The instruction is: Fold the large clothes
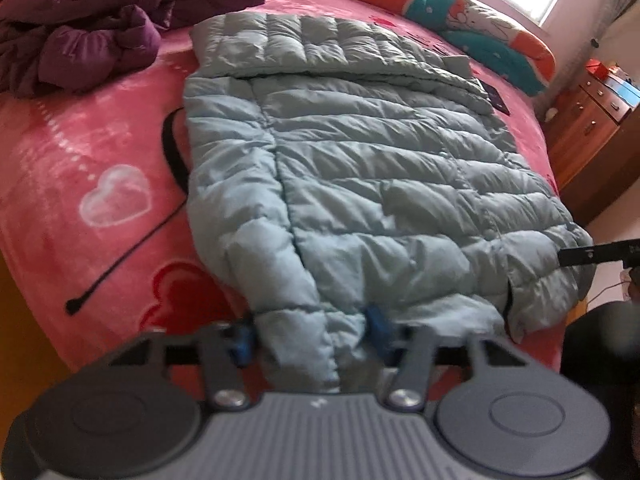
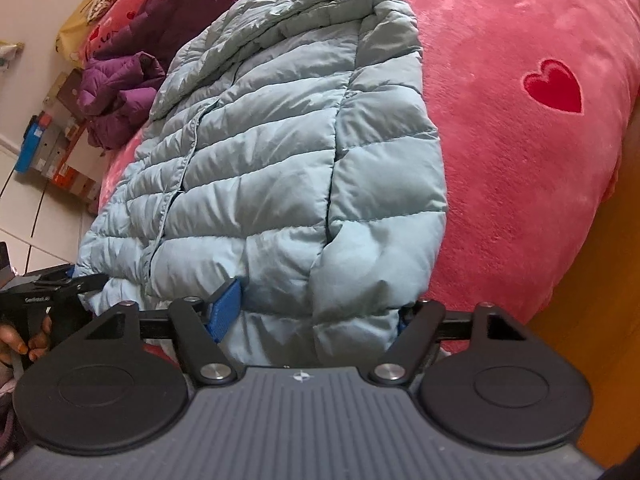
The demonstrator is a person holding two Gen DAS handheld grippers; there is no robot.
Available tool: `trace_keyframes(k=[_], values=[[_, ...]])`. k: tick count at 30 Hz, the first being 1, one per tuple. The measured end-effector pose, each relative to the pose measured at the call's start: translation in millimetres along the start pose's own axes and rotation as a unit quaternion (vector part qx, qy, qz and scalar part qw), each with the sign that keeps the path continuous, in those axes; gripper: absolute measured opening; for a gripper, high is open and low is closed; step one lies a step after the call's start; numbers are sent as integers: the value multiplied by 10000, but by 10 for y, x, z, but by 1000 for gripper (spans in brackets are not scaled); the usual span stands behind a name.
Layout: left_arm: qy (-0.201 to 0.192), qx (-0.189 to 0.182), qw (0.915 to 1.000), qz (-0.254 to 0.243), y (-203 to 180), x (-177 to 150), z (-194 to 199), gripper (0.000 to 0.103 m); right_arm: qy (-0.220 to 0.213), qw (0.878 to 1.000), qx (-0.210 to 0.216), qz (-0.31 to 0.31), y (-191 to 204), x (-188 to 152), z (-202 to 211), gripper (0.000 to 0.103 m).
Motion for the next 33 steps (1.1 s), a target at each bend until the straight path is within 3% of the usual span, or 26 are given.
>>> trace_keyframes(k=[2, 4, 7, 12, 17, 33], values=[[-49, -114, 9999, 42, -22, 19, 24, 23, -17, 10000, 62, -35, -6, 3, 18, 61], [-152, -151, 9997, 113, -34, 51, 59, 18, -10, 9997, 217, -56, 8, -3, 31, 34], [-379, -211, 9989, 171, -68, 143, 139, 11, -120, 9994, 313, -35, 62, 4, 72, 27], [-812, -433, 9939, 607, -34, 380, 297, 9, -482, 9956, 707, -394, 82, 64, 189, 21], [-1123, -515, 9898, 714, -54, 639, 357, 9, -942, 9857, 1113, -842, 86, 250, 306, 19], [-1744, -699, 9798, 689, -14, 1630, 243, 9, -1706, 9469, 2129, -1698, 279, 1069, 183, 18]])
Point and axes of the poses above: each gripper's, at about its wrist camera, not at the fingertips, and z roughly against the way its jaws point, y to its left, x to its top, the point moved 4 cm from there along -z, roughly the way its jaws point, and after that the axes turned 11 degrees about -y, right-handed, at the moved point
